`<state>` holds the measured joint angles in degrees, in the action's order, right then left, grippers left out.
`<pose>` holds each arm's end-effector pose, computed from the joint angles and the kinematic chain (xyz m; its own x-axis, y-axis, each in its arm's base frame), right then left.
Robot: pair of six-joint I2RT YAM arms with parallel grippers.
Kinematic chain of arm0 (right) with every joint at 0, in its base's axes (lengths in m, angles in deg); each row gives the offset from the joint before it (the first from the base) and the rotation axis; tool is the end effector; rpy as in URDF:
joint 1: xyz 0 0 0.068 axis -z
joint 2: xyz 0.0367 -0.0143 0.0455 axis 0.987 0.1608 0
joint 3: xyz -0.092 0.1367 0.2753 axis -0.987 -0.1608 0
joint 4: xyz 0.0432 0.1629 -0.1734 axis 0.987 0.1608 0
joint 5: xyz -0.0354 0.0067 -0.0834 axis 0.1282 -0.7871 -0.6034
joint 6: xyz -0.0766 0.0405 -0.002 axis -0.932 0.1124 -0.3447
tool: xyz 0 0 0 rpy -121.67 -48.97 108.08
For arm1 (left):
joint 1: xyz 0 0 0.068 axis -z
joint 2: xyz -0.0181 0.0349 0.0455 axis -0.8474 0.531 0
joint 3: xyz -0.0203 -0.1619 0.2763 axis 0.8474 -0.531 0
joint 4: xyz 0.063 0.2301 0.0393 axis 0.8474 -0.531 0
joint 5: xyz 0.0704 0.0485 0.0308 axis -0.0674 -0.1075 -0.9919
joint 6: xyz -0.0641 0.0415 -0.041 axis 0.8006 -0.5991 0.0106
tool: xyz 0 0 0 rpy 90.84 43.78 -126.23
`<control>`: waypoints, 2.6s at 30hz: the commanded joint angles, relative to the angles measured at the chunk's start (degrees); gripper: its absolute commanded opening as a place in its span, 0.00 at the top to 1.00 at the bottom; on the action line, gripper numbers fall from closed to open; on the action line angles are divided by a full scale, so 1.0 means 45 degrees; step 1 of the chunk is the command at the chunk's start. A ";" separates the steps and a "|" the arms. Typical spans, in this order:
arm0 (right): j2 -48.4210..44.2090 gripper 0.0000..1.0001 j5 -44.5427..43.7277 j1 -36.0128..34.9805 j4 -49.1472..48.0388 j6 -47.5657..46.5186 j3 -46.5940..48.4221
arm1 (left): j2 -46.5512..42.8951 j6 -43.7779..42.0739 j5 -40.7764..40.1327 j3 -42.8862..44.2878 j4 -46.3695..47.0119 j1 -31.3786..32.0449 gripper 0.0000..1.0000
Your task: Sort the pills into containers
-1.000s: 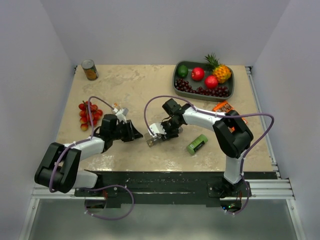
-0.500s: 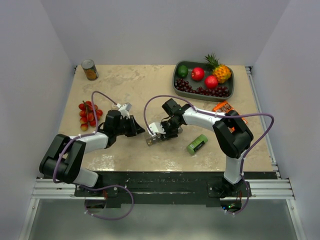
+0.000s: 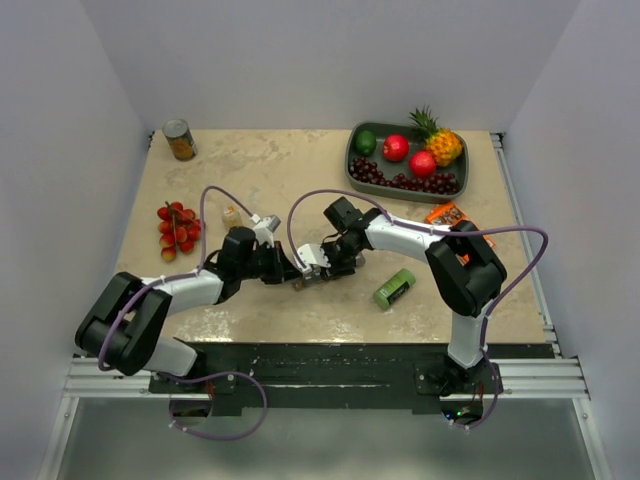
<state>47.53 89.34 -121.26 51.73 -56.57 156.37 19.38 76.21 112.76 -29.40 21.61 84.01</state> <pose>0.2715 0.2747 0.1855 0.4129 -0.7682 -0.4893 -0.9100 -0.3705 -0.1863 0.2262 -0.1501 0.1970 -0.8478 -0.1827 -0.4979 0.2751 0.6511 -0.7073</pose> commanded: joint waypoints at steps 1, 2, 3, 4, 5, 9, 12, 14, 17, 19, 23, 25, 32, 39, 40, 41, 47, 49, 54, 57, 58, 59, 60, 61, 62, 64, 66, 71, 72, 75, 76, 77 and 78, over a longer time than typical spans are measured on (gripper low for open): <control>0.0155 0.66 -0.0369 -0.0118 -0.0199 0.0115 -0.0270 | 0.0273 -0.0154 -0.0765 -0.0356 -0.0404 0.0101 1.00; 0.0174 0.66 -0.0369 -0.0118 -0.0199 0.0135 -0.0270 | 0.0351 -0.0135 -0.0805 -0.0356 -0.0443 0.0101 1.00; 0.0155 0.67 -0.0369 -0.0099 -0.0218 0.0174 -0.0289 | 0.0391 -0.0154 -0.0902 -0.0318 -0.0521 0.0121 1.00; 0.0174 0.67 -0.0388 -0.0099 -0.0218 0.0174 -0.0270 | 0.0449 -0.0193 -0.1096 -0.0259 -0.0599 0.0121 1.00; 0.0175 0.67 -0.0388 -0.0099 -0.0238 0.0174 -0.0270 | 0.0624 -0.0309 -0.1175 -0.0123 -0.0812 0.0121 1.00; 0.0233 0.67 -0.0407 -0.0118 -0.0238 0.0232 -0.0251 | 0.0899 -0.0525 -0.1254 0.0190 -0.0990 0.0141 1.00; 0.0253 0.67 -0.0447 -0.0099 -0.0277 0.0252 -0.0251 | 0.0101 -0.0447 -0.1137 0.0327 -0.0950 0.0141 1.00; 0.0272 0.67 -0.0427 -0.0118 -0.0296 0.0271 -0.0270 | -0.0756 -0.0505 -0.1215 0.0734 -0.1513 0.0141 1.00; 0.0330 0.67 -0.0447 -0.0118 -0.0277 0.0272 -0.0212 | -0.1755 -0.0661 -0.1293 0.1361 -0.2373 0.0121 1.00; 0.0312 0.67 -0.0486 -0.0099 -0.0277 0.0291 -0.0212 | -0.2243 -0.0701 -0.1274 0.1634 -0.2668 0.0121 1.00; 0.0311 0.67 -0.0486 -0.0099 -0.0297 0.0291 -0.0231 | -0.2344 -0.0584 -0.0981 0.1597 -0.2787 0.0121 1.00; 0.0350 0.67 -0.0505 -0.0099 -0.0297 0.0311 -0.0250 | -0.2150 -0.0487 -0.0923 0.1229 -0.2651 0.0121 1.00; 0.0429 0.67 -0.0583 -0.0099 -0.0297 0.0330 -0.0231 | -0.0003 -0.0173 -0.0376 -0.0180 -0.0759 0.0140 1.00; 0.0429 0.67 -0.0661 -0.0118 -0.0297 0.0369 -0.0250 | 0.1564 -0.0428 -0.0844 -0.0415 -0.0307 0.0141 1.00; 0.0448 0.67 -0.0642 -0.0118 -0.0316 0.0369 -0.0270 | 0.1253 -0.0408 -0.0883 -0.0337 -0.0365 0.0141 1.00; 0.0467 0.67 -0.0661 -0.0118 -0.0316 0.0389 -0.0251 | 0.1057 -0.0466 -0.0902 -0.0240 -0.0694 0.0141 1.00; 0.0507 0.67 -0.0642 -0.0099 -0.0335 0.0408 -0.0231 | -0.1130 -0.0330 -0.0669 0.0541 -0.1634 0.0121 1.00; 0.0507 0.67 -0.0662 -0.0099 -0.0335 0.0408 -0.0212 | -0.1676 -0.0174 -0.0261 0.0853 -0.1790 0.0121 1.00; 0.0526 0.67 -0.0700 -0.0099 -0.0316 0.0428 -0.0212 | -0.1719 -0.0251 0.0113 0.1031 -0.2006 0.0121 1.00; 0.0526 0.67 -0.0701 -0.0118 -0.0316 0.0447 -0.0212 | -0.1194 -0.0194 0.0210 0.0468 -0.1617 0.0121 1.00; 0.0565 0.67 -0.0701 -0.0118 -0.0316 0.0447 -0.0192 | -0.0978 -0.0193 0.0327 0.0290 -0.1132 0.0121 1.00; 0.0565 0.67 -0.0701 -0.0118 -0.0316 0.0447 -0.0192 | -0.0686 -0.0232 0.0289 0.0076 -0.0914 0.0121 1.00; 0.0565 0.68 -0.0720 -0.0118 -0.0316 0.0447 -0.0192 | 0.0090 -0.0387 0.0192 -0.0275 -0.0699 0.0102 1.00; 0.0565 0.68 -0.0720 -0.0099 -0.0297 0.0447 -0.0211 | 0.0562 -0.0408 0.0268 -0.0433 -0.0272 0.0024 1.00; 0.0585 0.68 -0.0739 -0.0118 -0.0277 0.0447 -0.0192 | 0.1031 -0.0388 0.0443 -0.0570 0.0042 0.0004 1.00; 0.0565 0.68 -0.0759 -0.0099 -0.0297 0.0447 -0.0212 | 0.1990 -0.0252 0.0640 -0.0844 0.0861 0.0004 1.00; 0.0585 0.68 -0.0779 -0.0099 -0.0297 0.0467 -0.0192 | 0.2013 -0.0154 0.0660 -0.0864 0.1002 0.0004 1.00; 0.0604 0.68 -0.0779 -0.0099 -0.0297 0.0486 -0.0192 | 0.0355 -0.0485 0.0328 -0.0065 -0.0694 0.0004 1.00; 0.0604 0.68 -0.0759 -0.0118 -0.0316 0.0506 -0.0192 | -0.0383 -0.0583 0.0289 0.0285 -0.1026 0.0004 1.00; 0.0566 0.66 -0.0759 -0.0099 -0.0316 0.0642 -0.0134 | -0.1829 -0.0797 0.0036 0.0949 -0.2218 -0.0016 1.00; 0.0565 0.65 -0.0740 -0.0099 -0.0316 0.0720 -0.0114 | -0.2184 -0.0895 -0.0101 0.1088 -0.2859 -0.0016 1.00; 0.0546 0.59 -0.0720 -0.0118 -0.0316 0.0856 -0.0056 | -0.2516 -0.1031 -0.0295 0.1224 -0.3232 -0.0035 1.00; 0.0546 0.54 -0.0720 -0.0099 -0.0335 0.0974 -0.0017 | -0.3138 -0.1420 -0.0839 0.1516 -0.3662 -0.0093 0.98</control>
<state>47.81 87.98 -121.43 48.88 -53.73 156.40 12.56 74.61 113.98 -27.70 11.55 84.25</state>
